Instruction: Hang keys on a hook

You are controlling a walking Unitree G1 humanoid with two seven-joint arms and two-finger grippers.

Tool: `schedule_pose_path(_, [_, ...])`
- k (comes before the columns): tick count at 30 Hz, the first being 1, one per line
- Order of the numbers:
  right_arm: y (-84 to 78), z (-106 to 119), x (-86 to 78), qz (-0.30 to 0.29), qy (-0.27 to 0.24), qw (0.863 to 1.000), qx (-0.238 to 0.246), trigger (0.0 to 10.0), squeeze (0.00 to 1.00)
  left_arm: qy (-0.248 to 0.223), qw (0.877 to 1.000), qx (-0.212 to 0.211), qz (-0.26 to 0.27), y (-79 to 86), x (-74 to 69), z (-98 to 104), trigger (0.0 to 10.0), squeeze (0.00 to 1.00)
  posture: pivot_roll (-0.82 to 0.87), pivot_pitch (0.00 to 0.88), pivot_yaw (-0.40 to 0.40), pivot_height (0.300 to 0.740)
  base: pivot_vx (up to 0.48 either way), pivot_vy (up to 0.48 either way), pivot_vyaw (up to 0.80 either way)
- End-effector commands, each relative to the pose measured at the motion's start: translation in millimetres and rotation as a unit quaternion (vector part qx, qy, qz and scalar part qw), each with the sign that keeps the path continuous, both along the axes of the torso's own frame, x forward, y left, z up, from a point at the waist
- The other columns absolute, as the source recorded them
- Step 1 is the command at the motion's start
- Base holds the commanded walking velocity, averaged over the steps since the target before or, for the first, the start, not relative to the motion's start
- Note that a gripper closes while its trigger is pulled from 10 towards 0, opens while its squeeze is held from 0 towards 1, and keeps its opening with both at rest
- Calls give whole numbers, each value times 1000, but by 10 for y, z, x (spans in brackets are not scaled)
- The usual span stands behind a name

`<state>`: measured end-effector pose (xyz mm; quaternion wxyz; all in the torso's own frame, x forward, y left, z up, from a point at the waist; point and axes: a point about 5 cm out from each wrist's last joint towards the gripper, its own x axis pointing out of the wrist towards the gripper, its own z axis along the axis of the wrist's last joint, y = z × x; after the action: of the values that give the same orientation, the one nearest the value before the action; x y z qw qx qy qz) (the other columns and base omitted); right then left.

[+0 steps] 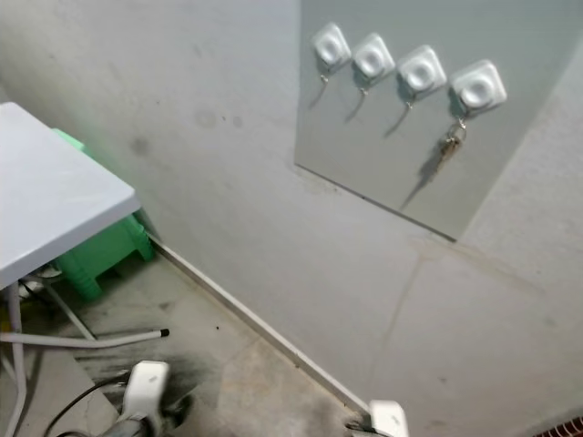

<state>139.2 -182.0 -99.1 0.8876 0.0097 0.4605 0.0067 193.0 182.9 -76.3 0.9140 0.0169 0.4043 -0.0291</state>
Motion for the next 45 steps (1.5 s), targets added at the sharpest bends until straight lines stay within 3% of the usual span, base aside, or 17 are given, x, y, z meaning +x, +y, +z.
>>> schedule_pose_path(1, [-83,-14,-57,-9,11,1000,-11,10000,0,4,1000,-4,-4,-55,-19,-17,10000,0,-82,0,19,740,0,0,788])
schedule_pose_path(37, [-94,2,-14,-19,6,1000,3,10000,0,-3,1000,-9,11,-5,1,1,10000,0,-71,0,8,740,0,0,792])
schedule_pose_path(40, [-91,-1,-19,-45,6,999,22,10000,0,-3,1000,-10,13,-3,2,2,10000,0,-71,0,8,740,0,0,0])
schedule_pose_path(45, [-82,7,2,-39,1,999,20,10000,0,-1,1000,-19,18,-17,9,2,10000,0,-75,0,10,740,0,0,0])
